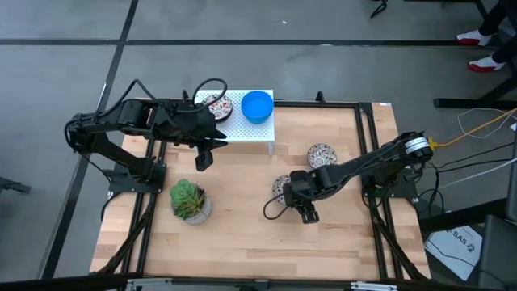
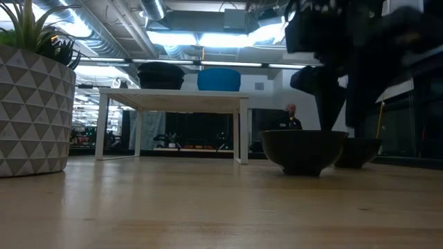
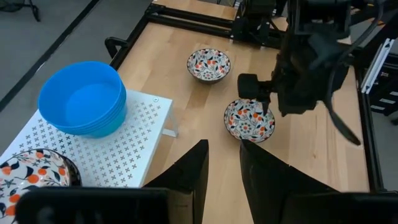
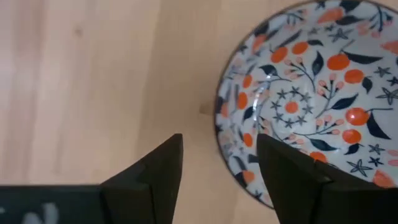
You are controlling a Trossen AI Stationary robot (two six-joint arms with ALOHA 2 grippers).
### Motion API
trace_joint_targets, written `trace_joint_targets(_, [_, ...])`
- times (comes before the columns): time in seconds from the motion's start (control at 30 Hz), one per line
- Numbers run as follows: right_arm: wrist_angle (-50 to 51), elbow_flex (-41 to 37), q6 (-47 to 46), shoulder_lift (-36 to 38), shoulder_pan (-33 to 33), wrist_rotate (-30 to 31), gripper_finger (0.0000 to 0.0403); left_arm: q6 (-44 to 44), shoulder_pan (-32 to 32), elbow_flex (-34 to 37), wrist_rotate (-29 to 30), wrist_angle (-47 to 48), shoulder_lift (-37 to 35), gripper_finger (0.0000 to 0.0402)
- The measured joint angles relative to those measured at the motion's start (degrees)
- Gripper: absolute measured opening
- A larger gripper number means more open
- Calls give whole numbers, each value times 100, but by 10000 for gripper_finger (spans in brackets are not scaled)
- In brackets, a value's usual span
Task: Pick & Place Mini bowls
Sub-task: Stack the white patterned bowl on the white patterned bowl on the shelf
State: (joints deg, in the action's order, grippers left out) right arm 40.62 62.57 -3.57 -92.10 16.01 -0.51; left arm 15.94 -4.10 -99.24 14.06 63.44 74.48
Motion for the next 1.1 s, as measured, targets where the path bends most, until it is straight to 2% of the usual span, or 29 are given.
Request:
trace_joint_targets(0.3, [118,0,96,-537,0,206,158,76,0,0,0,-2,0,84])
trace_joint_targets(0.4, [129,-2,-15,-563,2,205,117,107,0,0,0,-2,0,84])
trace_joint_targets(0.57, [76,21,-52,-434,2,285,21,109,0,0,0,-2,0,83])
trace_joint_targets(0.67, [68,12,-203,-281,-22,80,20,105,1,0,0,-4,0,84])
trace_joint_targets(0.87, [-74,99,-459,373,-351,-1377,13,92,0,0,-7,-31,0,82])
trace_joint_targets(0.97, [-361,164,-448,809,-605,-1780,13,89,0,0,-12,-31,-2,82])
trace_joint_targets(1.1, [-683,166,-489,1331,-1055,-2624,13,-66,2,0,-394,-73,-2,82])
